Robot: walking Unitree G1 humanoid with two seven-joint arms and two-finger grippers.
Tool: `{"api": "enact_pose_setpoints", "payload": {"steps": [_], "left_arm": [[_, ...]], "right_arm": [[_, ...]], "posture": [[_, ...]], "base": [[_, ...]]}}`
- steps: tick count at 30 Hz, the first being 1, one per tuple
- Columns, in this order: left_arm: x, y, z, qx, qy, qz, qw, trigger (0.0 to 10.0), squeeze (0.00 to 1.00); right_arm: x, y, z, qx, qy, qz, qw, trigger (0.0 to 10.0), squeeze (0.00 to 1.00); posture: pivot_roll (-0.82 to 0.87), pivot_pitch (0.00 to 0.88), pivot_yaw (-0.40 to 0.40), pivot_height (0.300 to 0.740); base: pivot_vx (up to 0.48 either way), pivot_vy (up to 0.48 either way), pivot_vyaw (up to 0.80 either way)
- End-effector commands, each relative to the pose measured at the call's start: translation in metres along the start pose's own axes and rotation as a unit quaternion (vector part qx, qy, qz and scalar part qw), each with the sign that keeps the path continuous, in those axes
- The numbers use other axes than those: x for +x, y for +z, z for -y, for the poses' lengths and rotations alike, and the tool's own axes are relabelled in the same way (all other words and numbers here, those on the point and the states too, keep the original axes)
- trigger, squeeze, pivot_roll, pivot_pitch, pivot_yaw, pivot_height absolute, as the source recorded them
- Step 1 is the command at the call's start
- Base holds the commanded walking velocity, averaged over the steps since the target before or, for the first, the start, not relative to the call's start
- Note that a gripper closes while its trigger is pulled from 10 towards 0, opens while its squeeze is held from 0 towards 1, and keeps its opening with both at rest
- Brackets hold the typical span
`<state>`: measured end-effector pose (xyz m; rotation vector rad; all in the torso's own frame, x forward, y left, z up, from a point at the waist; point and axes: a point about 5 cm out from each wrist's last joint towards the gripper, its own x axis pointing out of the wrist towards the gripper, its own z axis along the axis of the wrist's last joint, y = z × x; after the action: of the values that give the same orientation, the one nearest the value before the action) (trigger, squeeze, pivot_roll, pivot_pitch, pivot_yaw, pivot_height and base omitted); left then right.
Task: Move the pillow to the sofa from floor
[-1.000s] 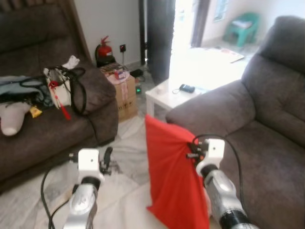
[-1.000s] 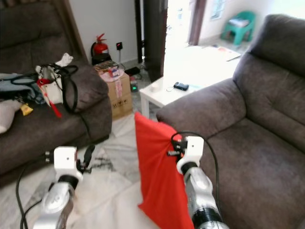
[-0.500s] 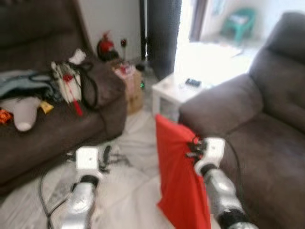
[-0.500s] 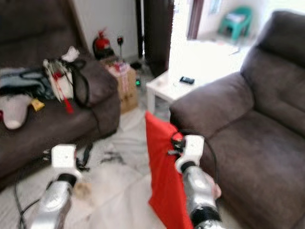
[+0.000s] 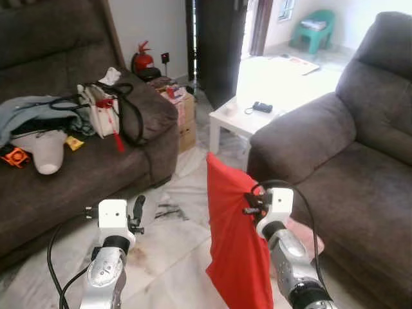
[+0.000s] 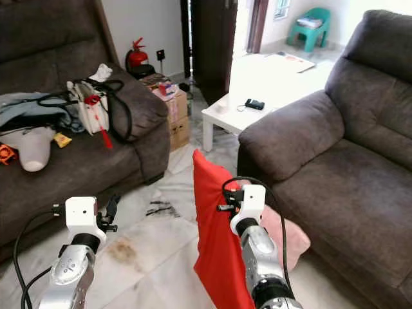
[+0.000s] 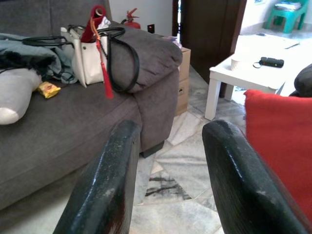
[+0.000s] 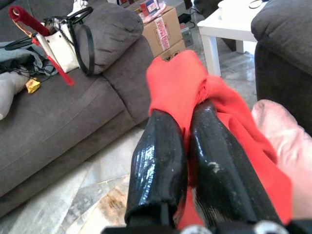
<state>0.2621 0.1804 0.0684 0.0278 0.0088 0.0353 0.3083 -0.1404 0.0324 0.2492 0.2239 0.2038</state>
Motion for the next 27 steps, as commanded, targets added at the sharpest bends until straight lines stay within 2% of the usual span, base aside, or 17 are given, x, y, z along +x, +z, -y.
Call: {"api": "enact_pose_setpoints", "payload": {"steps": [1, 19, 27], "left_arm": [[-0.0001, -0.0008, 0.0035, -0.002, -0.005, 0.000, 1.000, 10.0, 0.00], [-0.0003, -0.0010, 0.0041, -0.004, -0.004, 0.000, 1.000, 10.0, 0.00], [0.0000, -0.0021, 0.0044, -0.009, -0.003, -0.005, 1.000, 10.0, 0.00]], "right_arm": [[0.0102, 0.0311, -0.0013, -0.014, 0.007, 0.062, 0.998, 10.0, 0.00], [0.0104, 0.0279, -0.0006, -0.016, 0.004, 0.051, 0.999, 10.0, 0.00], [0.0104, 0.0272, 0.0001, -0.018, 0.001, 0.049, 0.999, 10.0, 0.00]], "posture": [[0.08, 0.000, 0.011, 0.740], [0.08, 0.000, 0.009, 0.740], [0.08, 0.001, 0.009, 0.740]], "base": [[0.000, 0.000, 0.00], [0.000, 0.000, -0.08], [0.000, 0.047, -0.79]]}}
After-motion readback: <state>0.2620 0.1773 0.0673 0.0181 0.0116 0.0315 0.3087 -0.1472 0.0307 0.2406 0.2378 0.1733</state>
